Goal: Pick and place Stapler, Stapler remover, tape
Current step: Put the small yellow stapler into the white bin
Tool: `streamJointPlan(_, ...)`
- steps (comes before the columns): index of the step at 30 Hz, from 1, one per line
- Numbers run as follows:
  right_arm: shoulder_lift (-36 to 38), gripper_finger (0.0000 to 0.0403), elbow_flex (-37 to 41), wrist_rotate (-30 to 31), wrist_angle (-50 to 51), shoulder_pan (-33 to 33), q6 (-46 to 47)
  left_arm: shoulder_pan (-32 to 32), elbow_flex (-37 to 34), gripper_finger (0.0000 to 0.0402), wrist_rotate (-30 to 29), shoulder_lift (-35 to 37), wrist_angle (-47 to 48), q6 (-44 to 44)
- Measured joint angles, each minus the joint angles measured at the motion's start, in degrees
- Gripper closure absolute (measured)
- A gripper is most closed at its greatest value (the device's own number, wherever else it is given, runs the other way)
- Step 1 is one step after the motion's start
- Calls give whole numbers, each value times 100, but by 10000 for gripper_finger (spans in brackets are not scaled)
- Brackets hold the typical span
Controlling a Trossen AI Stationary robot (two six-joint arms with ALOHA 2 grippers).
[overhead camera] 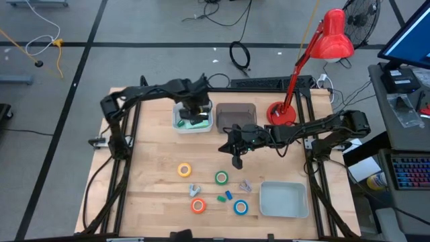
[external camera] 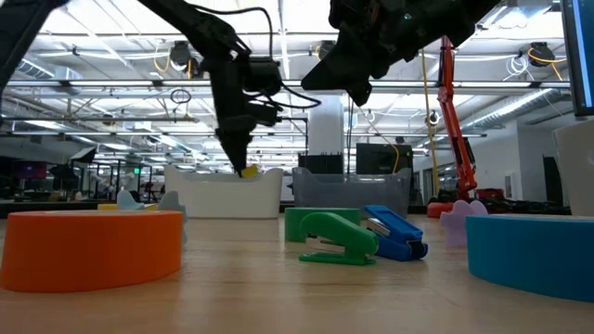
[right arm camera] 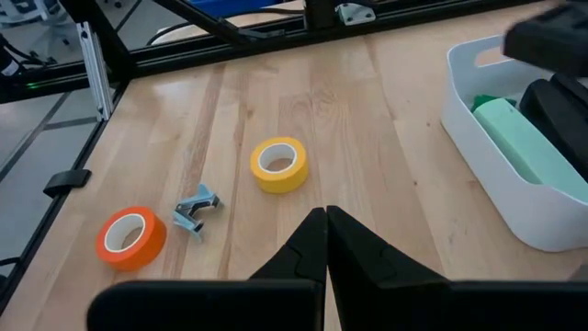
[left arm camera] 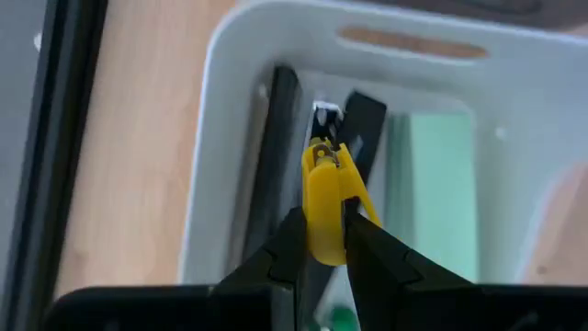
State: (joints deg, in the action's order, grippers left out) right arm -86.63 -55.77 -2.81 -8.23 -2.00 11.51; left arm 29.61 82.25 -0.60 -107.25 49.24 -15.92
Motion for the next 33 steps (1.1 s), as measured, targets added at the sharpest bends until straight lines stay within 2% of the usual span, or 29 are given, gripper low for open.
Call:
streamJointPlan(7,0,403,0,25,2,0,0,0,456,344,11,-627,537,-442)
streamJointPlan(11,0,403,0,149,35,1,2,8,464,344,97,-682,647,-428)
streamJointPlan(16,0,403,0,151,39,2,22,67,468,344,111,-544,1021,210)
streamJointPlan(27,4,403,157,138,-35,2,228,419,462,344,-15,-305,2584,1701)
streamJointPlan(30,4,403,164,135,-42,2,154,313,462,344,-74,-305,2566,1231)
streamJointPlan(33,4,403,164,133,-52,2,131,155,462,344,-386,-305,2598,794)
